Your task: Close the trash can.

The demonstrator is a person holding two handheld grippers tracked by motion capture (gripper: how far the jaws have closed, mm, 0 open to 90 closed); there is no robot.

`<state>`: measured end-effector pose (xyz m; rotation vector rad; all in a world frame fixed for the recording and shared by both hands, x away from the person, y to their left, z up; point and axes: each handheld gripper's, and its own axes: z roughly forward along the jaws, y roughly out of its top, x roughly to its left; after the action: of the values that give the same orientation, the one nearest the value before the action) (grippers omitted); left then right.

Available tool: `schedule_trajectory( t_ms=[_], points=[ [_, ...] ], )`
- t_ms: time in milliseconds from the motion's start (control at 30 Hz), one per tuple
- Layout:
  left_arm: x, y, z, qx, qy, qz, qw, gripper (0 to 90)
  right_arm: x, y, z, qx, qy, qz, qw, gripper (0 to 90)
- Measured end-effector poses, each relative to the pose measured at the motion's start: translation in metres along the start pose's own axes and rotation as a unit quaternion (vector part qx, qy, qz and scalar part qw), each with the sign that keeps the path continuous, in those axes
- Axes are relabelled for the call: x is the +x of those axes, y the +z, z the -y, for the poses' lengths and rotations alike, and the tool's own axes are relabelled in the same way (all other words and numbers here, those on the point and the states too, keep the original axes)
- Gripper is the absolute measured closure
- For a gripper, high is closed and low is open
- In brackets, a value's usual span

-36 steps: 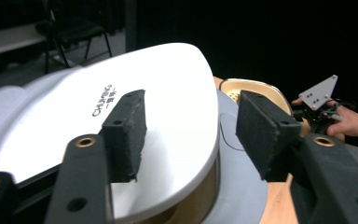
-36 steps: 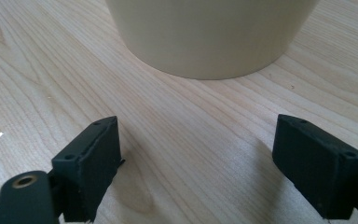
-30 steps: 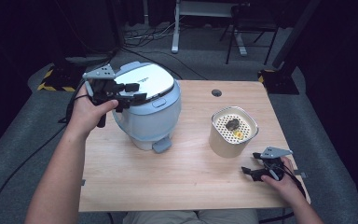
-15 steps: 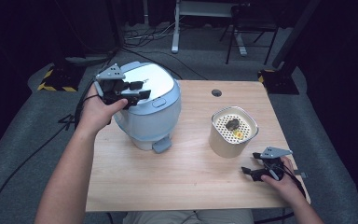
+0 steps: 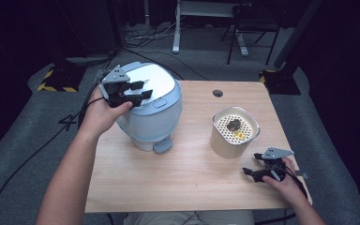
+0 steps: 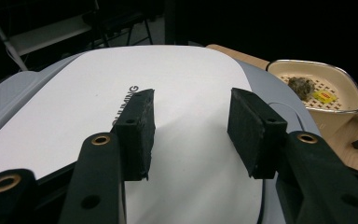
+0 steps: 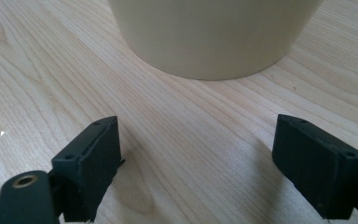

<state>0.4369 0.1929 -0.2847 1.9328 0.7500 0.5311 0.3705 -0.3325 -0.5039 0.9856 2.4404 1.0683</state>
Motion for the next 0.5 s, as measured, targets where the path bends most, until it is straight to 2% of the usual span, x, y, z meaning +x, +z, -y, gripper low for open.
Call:
schedule_trajectory(
  t_ms=[100,167,233,300,367,500],
  points=[
    [-0.002,0.000,-0.001,0.003,0.000,-0.006,1.0000,52.9,0.000,0.000,0.000,0.000,0.000,-0.001,1.0000,15.4],
    [-0.001,0.000,-0.001,0.001,-0.012,-0.009,0.9999,51.6,0.000,0.001,0.000,-0.001,-0.001,-0.002,1.0000,15.4],
    [0.002,0.002,-0.001,-0.001,-0.021,-0.011,0.9997,40.6,0.000,0.001,-0.001,-0.001,-0.002,-0.003,1.0000,15.4],
    [0.004,0.000,-0.004,0.006,-0.027,-0.001,0.9996,34.9,0.000,0.001,-0.001,-0.001,-0.002,-0.003,1.0000,15.4],
    [0.003,-0.007,-0.005,-0.013,-0.031,0.007,0.9994,33.2,0.000,0.002,-0.002,-0.001,-0.003,-0.004,1.0000,15.4],
    [-0.003,-0.021,-0.006,-0.031,-0.026,0.023,0.9989,32.2,0.000,0.003,-0.003,-0.002,-0.002,-0.004,1.0000,15.4]
  ],
)
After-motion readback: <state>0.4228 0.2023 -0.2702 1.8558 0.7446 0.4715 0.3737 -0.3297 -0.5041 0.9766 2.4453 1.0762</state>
